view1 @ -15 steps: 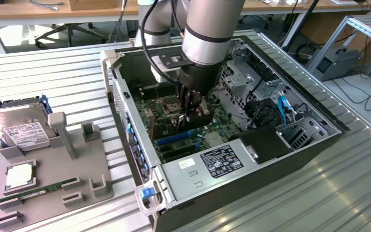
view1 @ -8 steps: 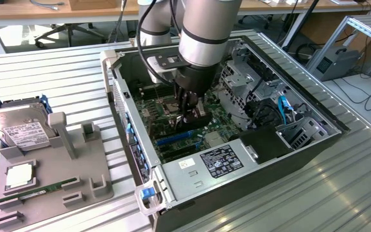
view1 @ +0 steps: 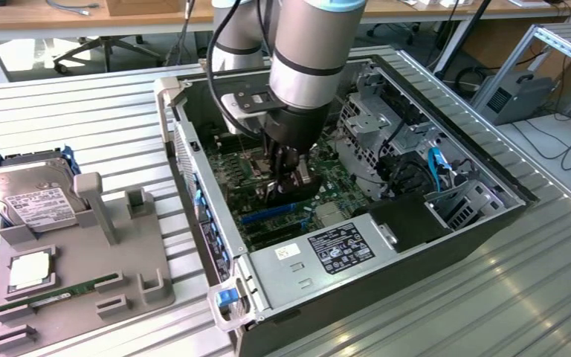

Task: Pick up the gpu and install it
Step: 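Insert the gpu into the slot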

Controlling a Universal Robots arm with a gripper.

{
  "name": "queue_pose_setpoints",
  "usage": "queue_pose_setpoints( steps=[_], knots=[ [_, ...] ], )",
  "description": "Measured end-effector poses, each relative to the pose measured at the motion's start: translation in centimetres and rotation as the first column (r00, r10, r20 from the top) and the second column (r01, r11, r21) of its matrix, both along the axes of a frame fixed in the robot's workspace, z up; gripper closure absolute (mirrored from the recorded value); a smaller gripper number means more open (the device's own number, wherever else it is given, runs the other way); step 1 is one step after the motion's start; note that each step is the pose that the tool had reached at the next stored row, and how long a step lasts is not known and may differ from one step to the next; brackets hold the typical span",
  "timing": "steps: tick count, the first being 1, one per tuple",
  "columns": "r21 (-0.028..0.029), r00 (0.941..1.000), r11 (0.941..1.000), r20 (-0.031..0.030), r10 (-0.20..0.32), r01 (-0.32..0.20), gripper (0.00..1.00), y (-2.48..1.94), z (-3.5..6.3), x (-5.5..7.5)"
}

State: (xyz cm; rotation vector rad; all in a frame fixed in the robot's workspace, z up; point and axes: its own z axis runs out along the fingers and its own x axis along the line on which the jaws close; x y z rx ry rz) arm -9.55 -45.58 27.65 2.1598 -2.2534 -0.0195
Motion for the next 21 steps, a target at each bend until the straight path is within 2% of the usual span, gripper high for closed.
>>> queue_pose_setpoints(
  steps=[7,21],
  knots=[
    [-0.0001,1.0000,1.0000,0.0000,0.000,0.000,0.73,0.06,-0.30,-0.8],
    [-0.0003,1.0000,1.0000,0.0000,0.000,0.000,0.73,0.09,-1.18,-0.9]
  ],
)
